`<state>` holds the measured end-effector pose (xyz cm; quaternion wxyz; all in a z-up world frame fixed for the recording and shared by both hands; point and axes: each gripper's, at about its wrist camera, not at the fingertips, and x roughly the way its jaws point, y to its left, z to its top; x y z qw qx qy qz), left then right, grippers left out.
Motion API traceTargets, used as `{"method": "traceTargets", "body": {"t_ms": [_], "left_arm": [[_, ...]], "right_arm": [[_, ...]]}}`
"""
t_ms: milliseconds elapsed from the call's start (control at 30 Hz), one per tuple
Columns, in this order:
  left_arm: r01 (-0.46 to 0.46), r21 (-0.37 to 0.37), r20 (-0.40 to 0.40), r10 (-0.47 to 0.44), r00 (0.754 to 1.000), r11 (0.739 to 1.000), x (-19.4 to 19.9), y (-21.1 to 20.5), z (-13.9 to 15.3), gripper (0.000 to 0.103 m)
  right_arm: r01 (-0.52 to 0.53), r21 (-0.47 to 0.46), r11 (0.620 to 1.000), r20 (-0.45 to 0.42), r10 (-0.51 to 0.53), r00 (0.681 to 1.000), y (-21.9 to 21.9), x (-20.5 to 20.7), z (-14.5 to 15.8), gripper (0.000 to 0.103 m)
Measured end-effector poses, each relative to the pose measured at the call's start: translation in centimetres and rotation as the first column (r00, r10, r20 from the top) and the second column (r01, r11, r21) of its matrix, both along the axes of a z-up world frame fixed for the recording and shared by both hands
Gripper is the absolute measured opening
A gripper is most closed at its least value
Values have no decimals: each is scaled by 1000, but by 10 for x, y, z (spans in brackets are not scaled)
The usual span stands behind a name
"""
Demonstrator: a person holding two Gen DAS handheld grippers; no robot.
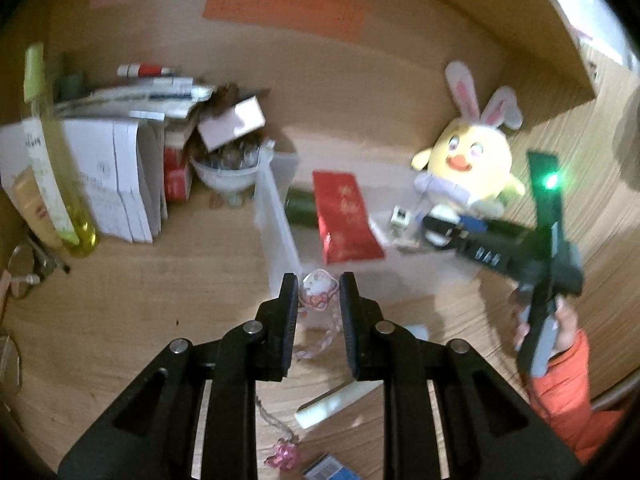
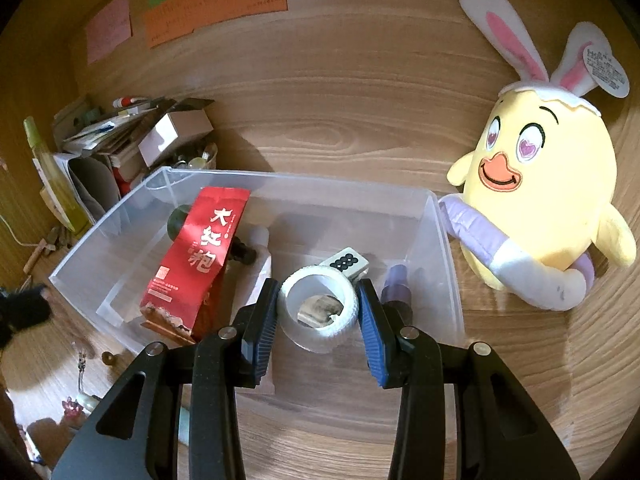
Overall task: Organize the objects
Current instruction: 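Carry the bracelet and tape roll over the clear box and open the right tool, then lower the bead bracelet into the clear box and open the left tool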
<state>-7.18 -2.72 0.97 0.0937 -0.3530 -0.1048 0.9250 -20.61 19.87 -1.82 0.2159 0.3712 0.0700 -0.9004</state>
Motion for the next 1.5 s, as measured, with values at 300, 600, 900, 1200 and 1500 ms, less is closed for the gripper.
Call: {"method": "traceTargets", "body": {"t_ms": [300,600,900,1200,1500], "left_arm": [[26,19,-57,-24,998,999,-16,11,31,20],[-6,-25,-105,4,994,1000,-38,17,51,20],[-16,-64,-47,13,999,998,-66,27,29,20],[8,-84,19,-6,1000,996,-75,33,8,20],[26,-84,28,-24,999,996,-68,37,9,21]], "right_arm": [[-11,-4,1000,32,11,999,1,-3,-5,36],[-9,5,1000,5,9,1000,2,2,0,51],[-22,-26,999,-21,21,1000,6,14,14,54],[-58,-44,997,-76,54,996,8,45,29,59],[-94,-55,994,-88,89,992,8,73,32,60]]}}
